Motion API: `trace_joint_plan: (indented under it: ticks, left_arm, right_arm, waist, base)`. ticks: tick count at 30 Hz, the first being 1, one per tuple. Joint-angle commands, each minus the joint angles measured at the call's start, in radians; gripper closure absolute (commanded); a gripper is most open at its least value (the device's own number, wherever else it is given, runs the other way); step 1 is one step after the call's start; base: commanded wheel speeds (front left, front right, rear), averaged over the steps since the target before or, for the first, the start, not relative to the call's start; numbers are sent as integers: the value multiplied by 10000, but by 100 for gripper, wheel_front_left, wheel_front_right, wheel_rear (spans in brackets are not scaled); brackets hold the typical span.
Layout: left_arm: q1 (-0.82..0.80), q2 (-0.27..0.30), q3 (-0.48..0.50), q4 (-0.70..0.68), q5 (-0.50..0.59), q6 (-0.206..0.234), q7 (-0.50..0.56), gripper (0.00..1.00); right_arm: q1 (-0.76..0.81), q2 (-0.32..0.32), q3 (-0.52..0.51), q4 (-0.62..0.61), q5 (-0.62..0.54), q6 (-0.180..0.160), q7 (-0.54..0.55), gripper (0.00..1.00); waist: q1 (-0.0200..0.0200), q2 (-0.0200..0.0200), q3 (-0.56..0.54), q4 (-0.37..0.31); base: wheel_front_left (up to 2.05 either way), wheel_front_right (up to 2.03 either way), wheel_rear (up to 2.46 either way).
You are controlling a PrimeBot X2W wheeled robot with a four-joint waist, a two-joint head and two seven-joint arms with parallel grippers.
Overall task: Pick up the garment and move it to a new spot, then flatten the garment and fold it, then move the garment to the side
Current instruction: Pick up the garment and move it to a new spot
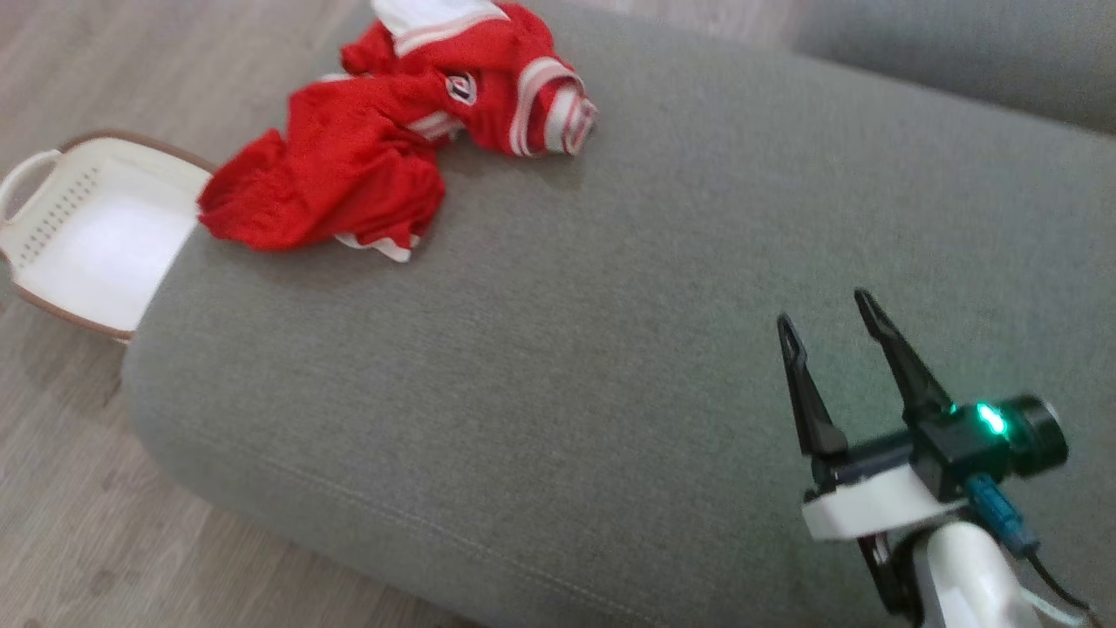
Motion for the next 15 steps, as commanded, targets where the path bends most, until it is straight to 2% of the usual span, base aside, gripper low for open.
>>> trace_joint_plan:
  ticks: [1, 9, 15]
  left_arm:
    - [-922, 586, 350, 205, -186, -152, 125, 0]
    - [-3652, 381, -577, 3953, -873, -1071, 953, 0]
    - [-4285, -326, -1391, 6165, -1571, -1659, 1628, 0]
  right_arm:
    - [-484, -75, 325, -469, -148, 77, 93, 0]
    - [-1258, -75, 602, -924, -938, 77, 537, 0]
    - [-1471, -75, 580, -1149, -1252, 77, 707, 0]
  waist:
    - [-2, 0, 785, -507]
    - [-2, 0, 2283, -1245]
    - [-2, 0, 3034, -1513]
  base:
    - [0, 0, 0]
    - [0, 0, 0]
    - [0, 0, 0]
